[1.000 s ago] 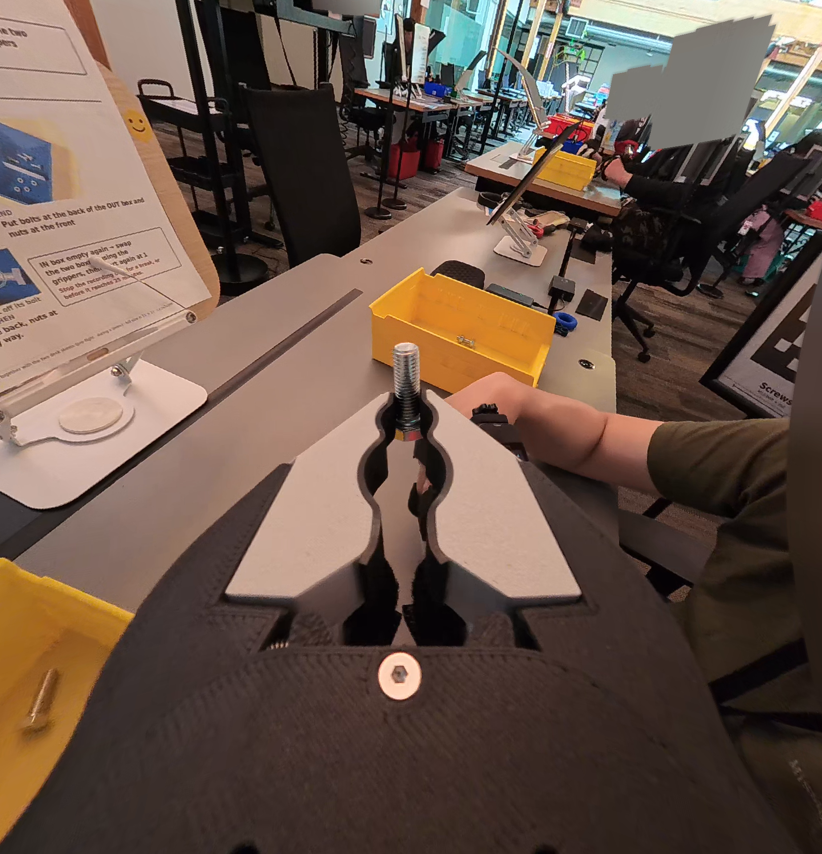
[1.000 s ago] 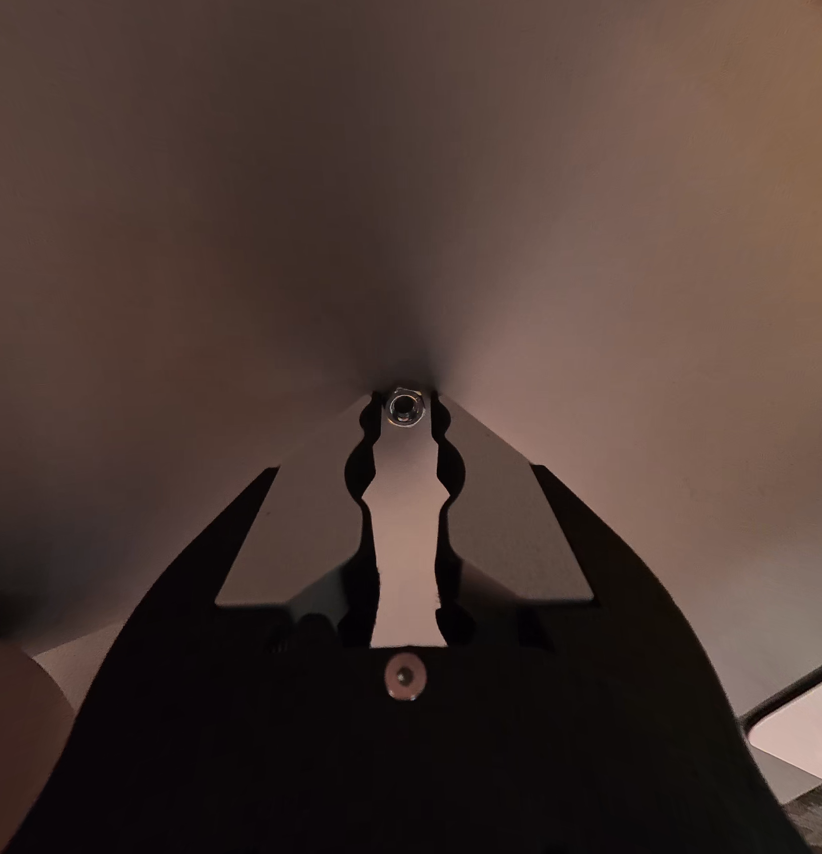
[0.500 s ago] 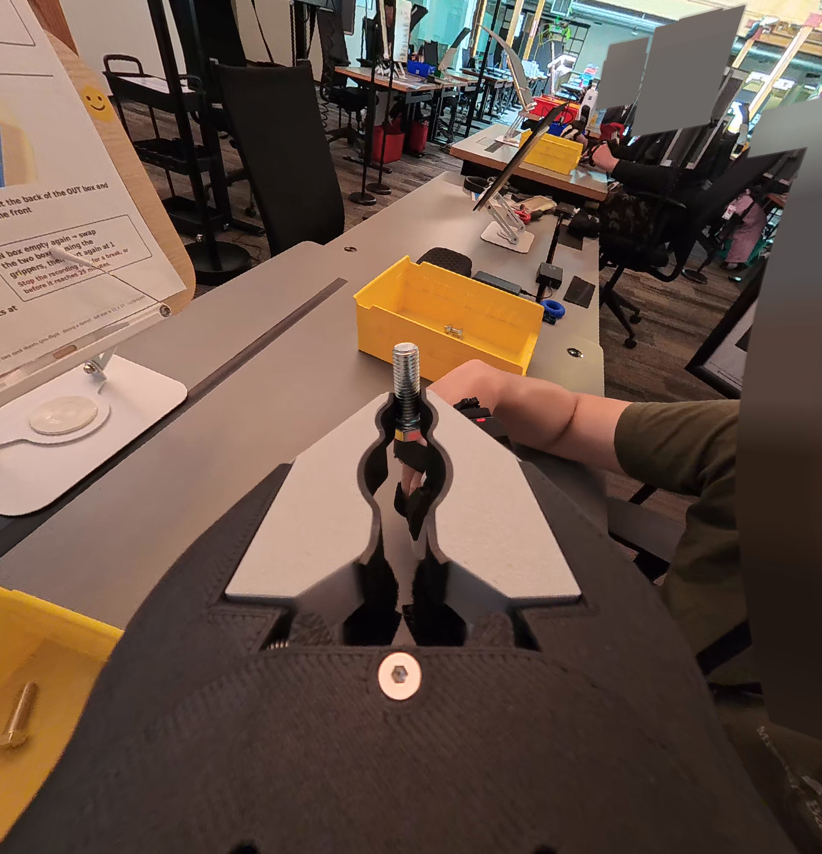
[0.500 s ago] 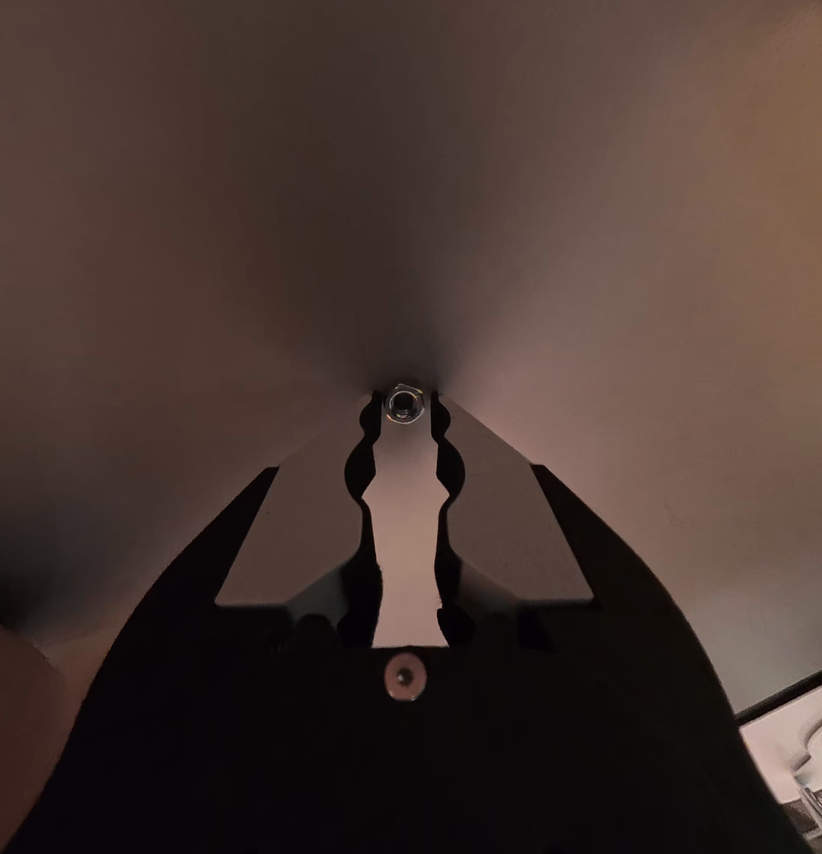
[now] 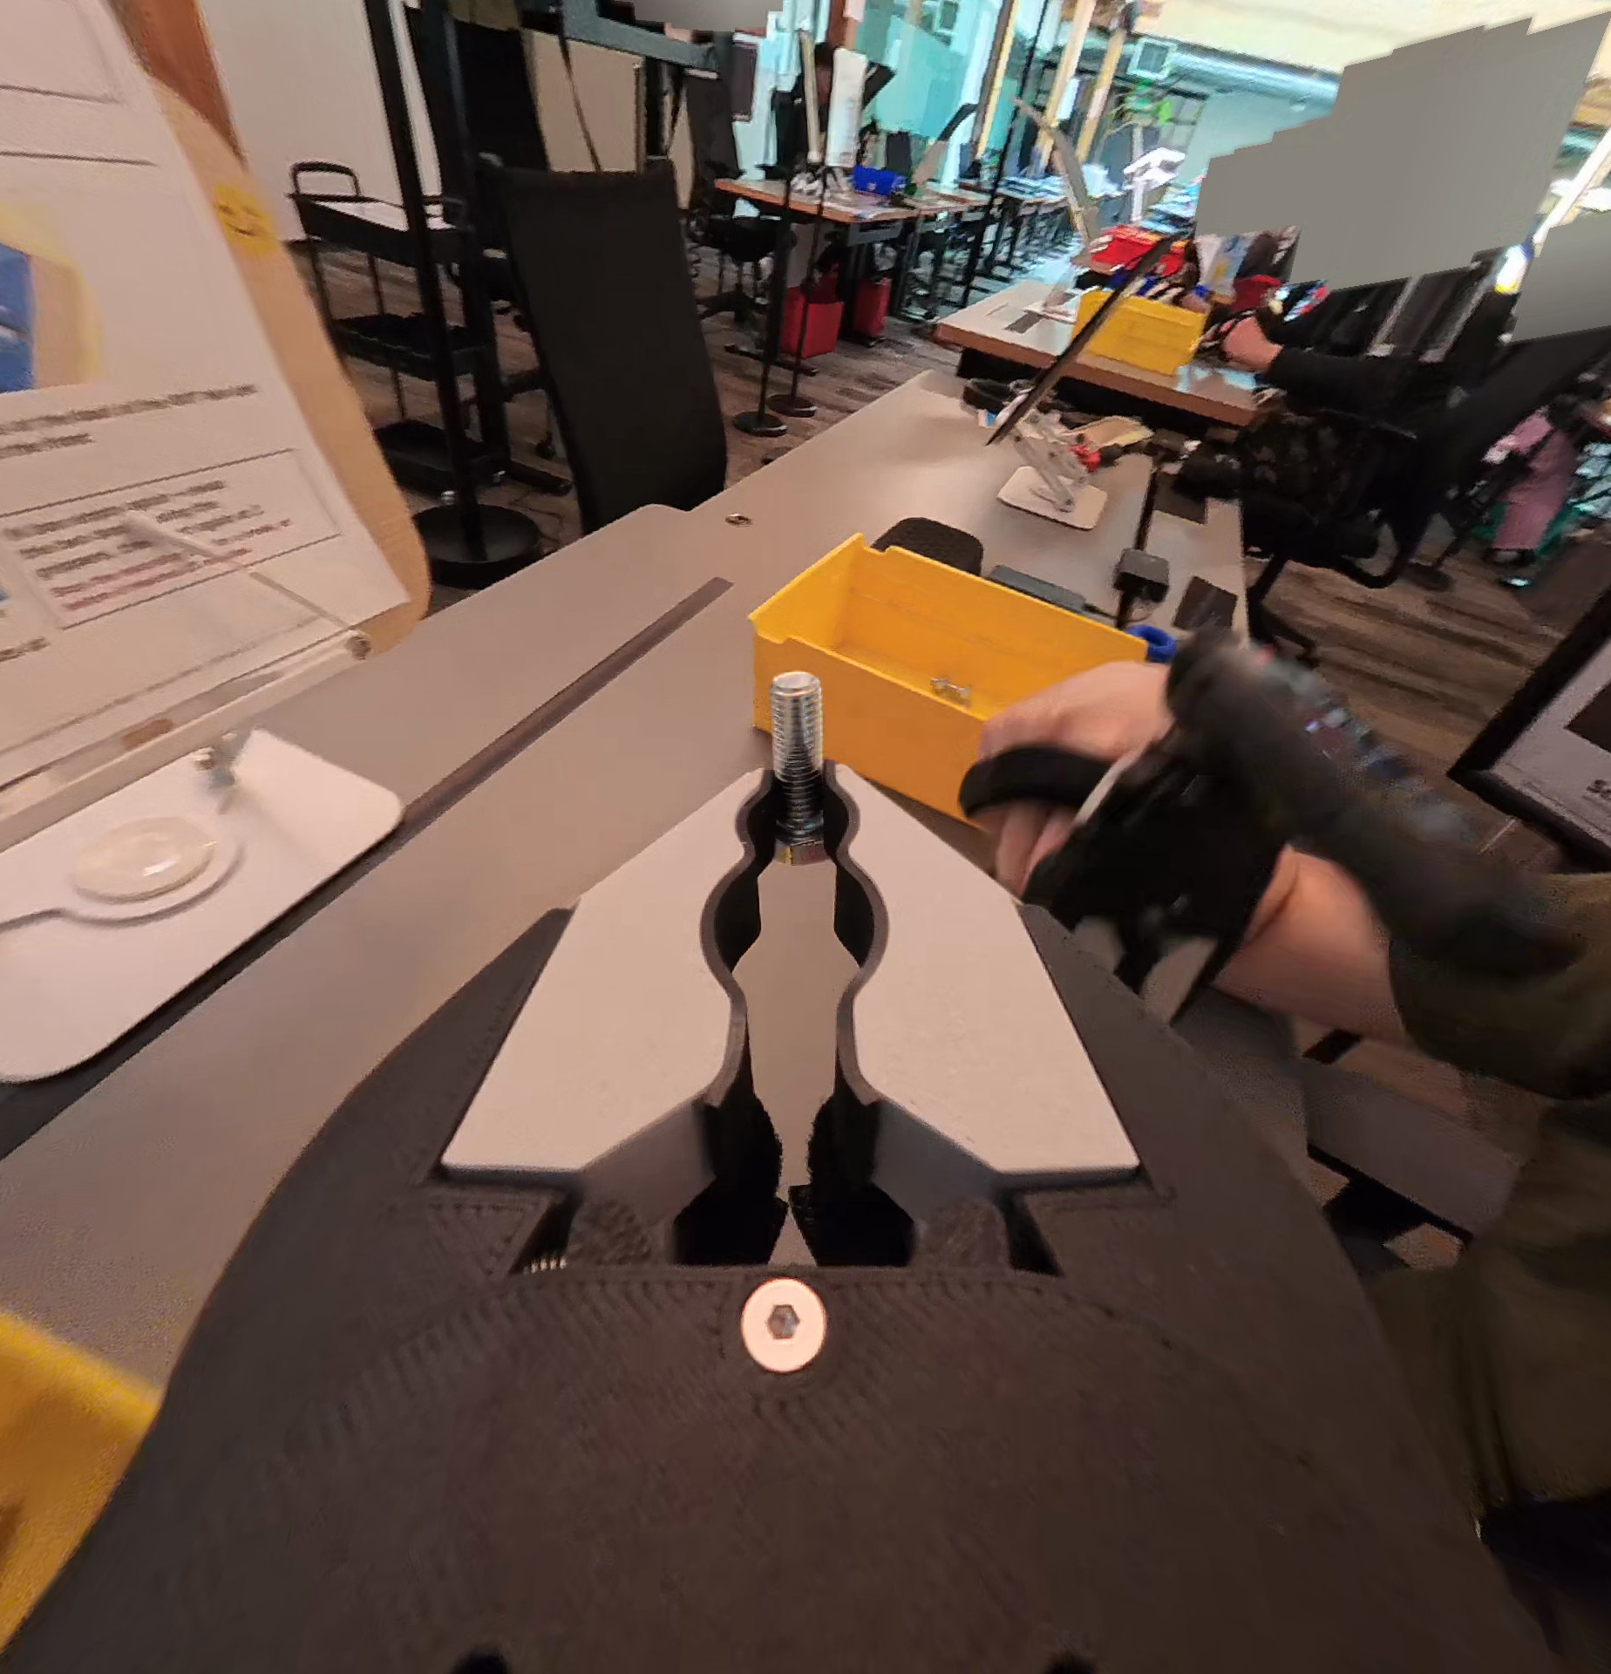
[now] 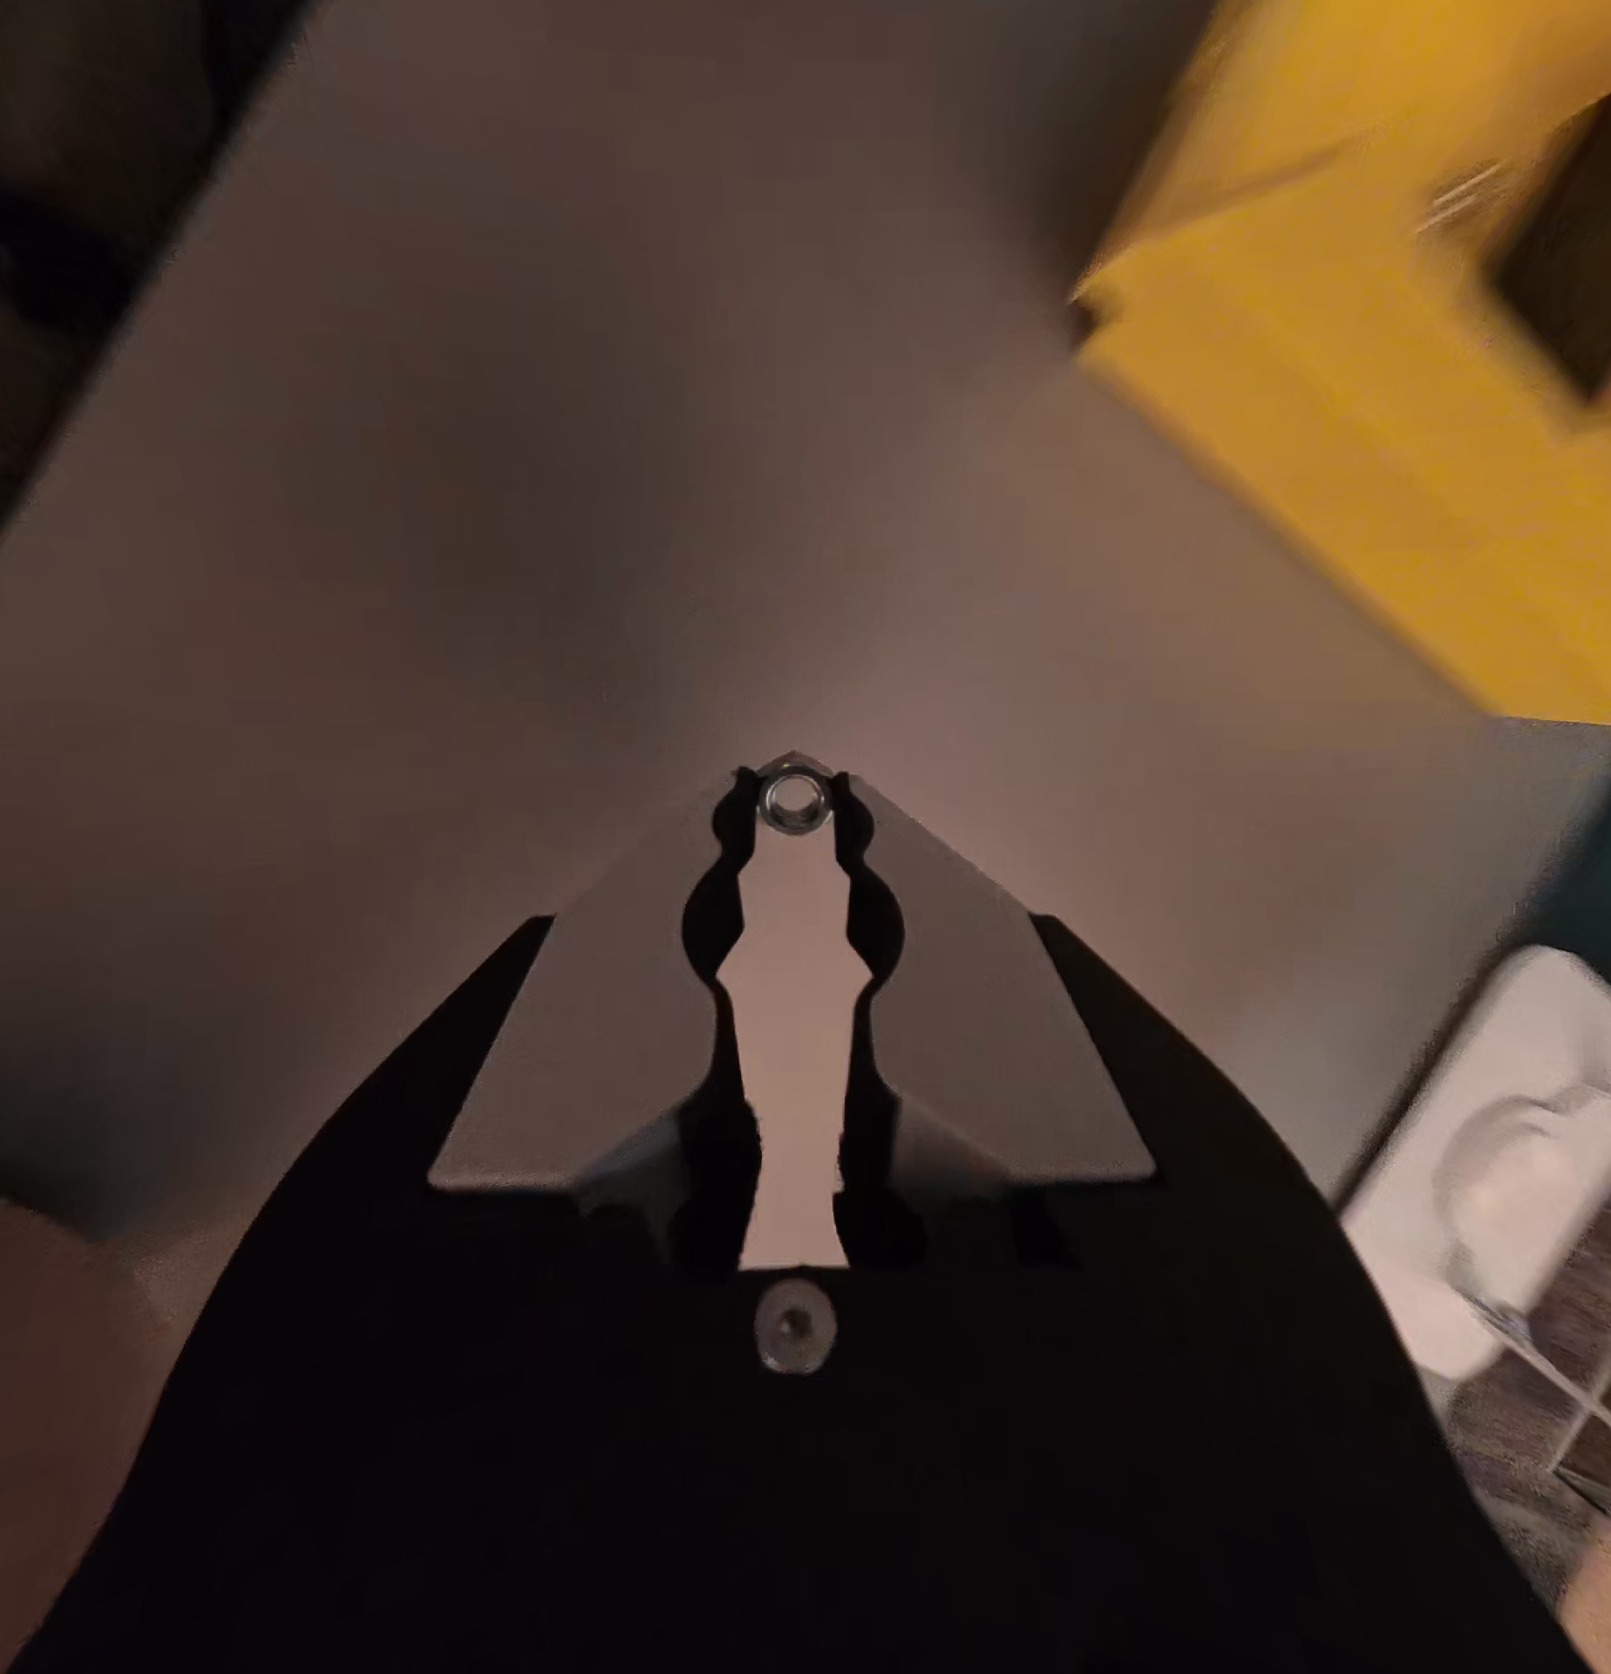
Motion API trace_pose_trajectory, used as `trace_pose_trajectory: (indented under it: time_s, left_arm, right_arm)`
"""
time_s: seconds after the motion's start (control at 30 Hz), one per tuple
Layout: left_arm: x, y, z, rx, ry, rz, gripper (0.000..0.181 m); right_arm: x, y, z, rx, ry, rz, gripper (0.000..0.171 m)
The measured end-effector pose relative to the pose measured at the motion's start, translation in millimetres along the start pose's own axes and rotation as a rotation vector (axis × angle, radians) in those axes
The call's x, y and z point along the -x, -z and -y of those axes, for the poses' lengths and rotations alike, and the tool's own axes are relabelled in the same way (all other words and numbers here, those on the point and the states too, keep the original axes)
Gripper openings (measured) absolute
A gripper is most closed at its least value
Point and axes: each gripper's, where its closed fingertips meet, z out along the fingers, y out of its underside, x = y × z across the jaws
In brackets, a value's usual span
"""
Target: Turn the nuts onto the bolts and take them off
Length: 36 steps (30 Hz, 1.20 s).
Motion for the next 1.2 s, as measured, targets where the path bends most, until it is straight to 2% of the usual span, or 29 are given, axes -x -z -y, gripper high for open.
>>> trace_pose_trajectory:
  time_s: [0.07,0.17,0.27,0.33,0.43,0.5,0.57,0.7,1.2]
  left_arm:
    - [-7,-27,-7,0.003,-0.013,-0.046,0.007]
    - [-15,-72,-38,0.028,-0.100,-0.032,0.007]
    - [-21,-105,-83,0.067,-0.188,0.010,0.007]
    - [-25,-117,-119,0.114,-0.244,0.031,0.007]
    - [-33,-121,-165,0.158,-0.327,0.047,0.007]
    - [-37,-117,-185,0.176,-0.377,0.057,0.007]
    - [-44,-113,-194,0.171,-0.406,0.049,0.007]
    - [-56,-112,-198,0.142,-0.463,0.004,0.007]
    - [-88,-103,-187,0.064,-0.577,-0.118,0.007]
  right_arm:
    - [-19,54,17,-0.153,-0.044,-0.212,0.015]
    - [-47,128,8,-0.314,-0.162,-0.543,0.015]
    - [-49,152,-23,-0.347,-0.327,-0.641,0.015]
    - [-40,140,-39,-0.290,-0.351,-0.626,0.016]
    - [-22,100,-55,-0.117,-0.207,-0.507,0.016]
    - [-7,71,-55,-0.051,-0.140,-0.375,0.016]
    - [-5,53,-60,0.012,-0.098,-0.328,0.016]
    - [-4,39,-60,0.049,-0.060,-0.280,0.016]
    - [16,36,-40,0.040,0.019,-0.222,0.017]
